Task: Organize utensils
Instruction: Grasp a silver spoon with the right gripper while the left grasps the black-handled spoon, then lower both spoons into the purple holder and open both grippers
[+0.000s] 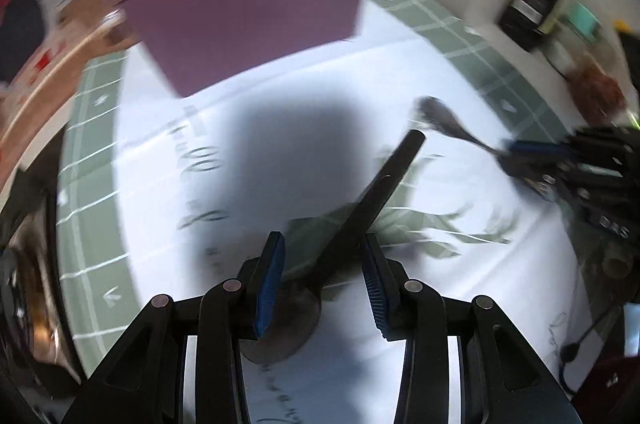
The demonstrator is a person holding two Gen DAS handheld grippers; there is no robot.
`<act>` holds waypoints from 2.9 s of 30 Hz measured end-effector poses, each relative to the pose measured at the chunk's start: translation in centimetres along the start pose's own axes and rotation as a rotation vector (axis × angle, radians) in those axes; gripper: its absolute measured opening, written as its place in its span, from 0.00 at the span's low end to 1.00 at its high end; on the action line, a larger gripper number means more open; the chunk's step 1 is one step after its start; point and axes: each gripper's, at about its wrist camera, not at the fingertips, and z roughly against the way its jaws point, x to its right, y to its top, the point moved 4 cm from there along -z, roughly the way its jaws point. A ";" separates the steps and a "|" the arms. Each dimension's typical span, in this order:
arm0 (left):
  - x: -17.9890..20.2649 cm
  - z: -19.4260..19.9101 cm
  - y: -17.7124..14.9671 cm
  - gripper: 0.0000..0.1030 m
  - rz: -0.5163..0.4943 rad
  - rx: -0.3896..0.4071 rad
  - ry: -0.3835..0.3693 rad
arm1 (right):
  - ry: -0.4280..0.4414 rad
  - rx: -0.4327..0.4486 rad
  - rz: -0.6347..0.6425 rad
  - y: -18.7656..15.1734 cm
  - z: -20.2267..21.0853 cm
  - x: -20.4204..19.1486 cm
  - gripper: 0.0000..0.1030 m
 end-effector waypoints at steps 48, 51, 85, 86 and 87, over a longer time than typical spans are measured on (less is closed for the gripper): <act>0.3 5.1 -4.1 0.38 0.112 0.026 -0.098 | 0.032 0.054 0.091 4.4 -0.2 -0.9 0.25; 0.9 3.9 -2.6 0.38 0.062 0.002 -0.091 | 0.033 0.076 0.047 3.9 1.3 0.0 0.25; 2.7 -0.9 1.5 0.12 0.032 -0.127 -0.123 | -0.025 0.189 -0.058 1.7 6.3 2.0 0.25; 2.6 -0.3 1.3 0.12 0.044 -0.096 -0.134 | -0.021 0.192 -0.058 1.9 6.3 1.9 0.25; 2.4 0.5 1.2 0.12 0.059 -0.055 -0.137 | -0.015 0.195 -0.058 2.0 6.4 1.9 0.25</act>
